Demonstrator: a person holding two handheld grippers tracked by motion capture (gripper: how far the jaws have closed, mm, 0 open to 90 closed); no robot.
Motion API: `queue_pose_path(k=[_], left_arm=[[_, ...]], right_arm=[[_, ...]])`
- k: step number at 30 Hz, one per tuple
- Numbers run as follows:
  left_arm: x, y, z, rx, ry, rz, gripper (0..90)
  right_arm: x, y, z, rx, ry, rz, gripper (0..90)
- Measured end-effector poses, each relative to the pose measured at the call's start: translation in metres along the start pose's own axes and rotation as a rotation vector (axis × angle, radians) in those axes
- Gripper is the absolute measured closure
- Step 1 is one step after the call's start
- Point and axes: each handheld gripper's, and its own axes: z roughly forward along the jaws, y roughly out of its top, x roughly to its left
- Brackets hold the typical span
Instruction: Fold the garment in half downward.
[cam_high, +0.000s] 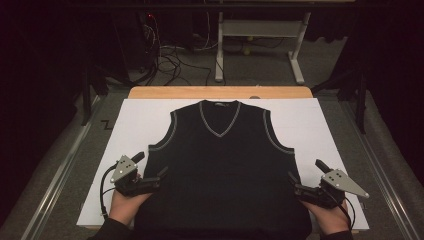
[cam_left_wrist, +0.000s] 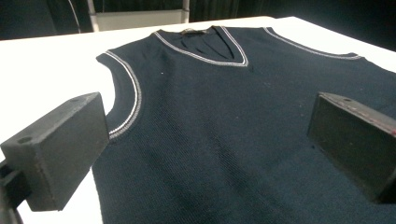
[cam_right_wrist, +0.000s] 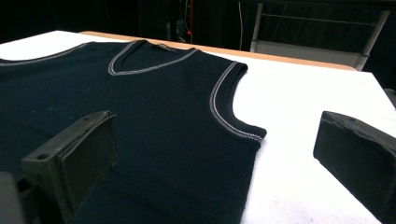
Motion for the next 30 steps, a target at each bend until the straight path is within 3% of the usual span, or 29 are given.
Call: queue_pose_path(k=[8,13,16,19,21,25,30], left_arm=[[0.011,0.0,-0.006,0.031,0.016,-0.042,0.0],[0.025,-0.003,0.001,0.116,0.035,-0.104,2.1],[0.029,-0.006,0.006,0.184,0.066,-0.12,11.0],[0.037,-0.01,0.012,0.262,0.098,-0.174,19.7],[0.04,-0.011,0.017,0.311,0.098,-0.192,20.3],[0.039,-0.011,0.02,0.338,0.098,-0.187,27.9],[0.039,-0.012,0.027,0.392,0.092,-0.174,28.1]], right_arm=[[0.008,0.004,0.005,0.024,0.007,-0.006,0.1],[0.013,0.004,0.016,0.069,0.01,-0.038,0.1],[0.015,0.004,0.018,0.089,0.005,-0.032,0.7],[0.016,0.004,0.02,0.104,0.003,-0.049,1.6],[0.015,0.005,0.02,0.107,-0.004,-0.039,2.8],[0.01,0.006,0.024,0.141,-0.022,-0.02,7.5],[-0.005,0.004,0.036,0.221,-0.06,0.018,18.3]])
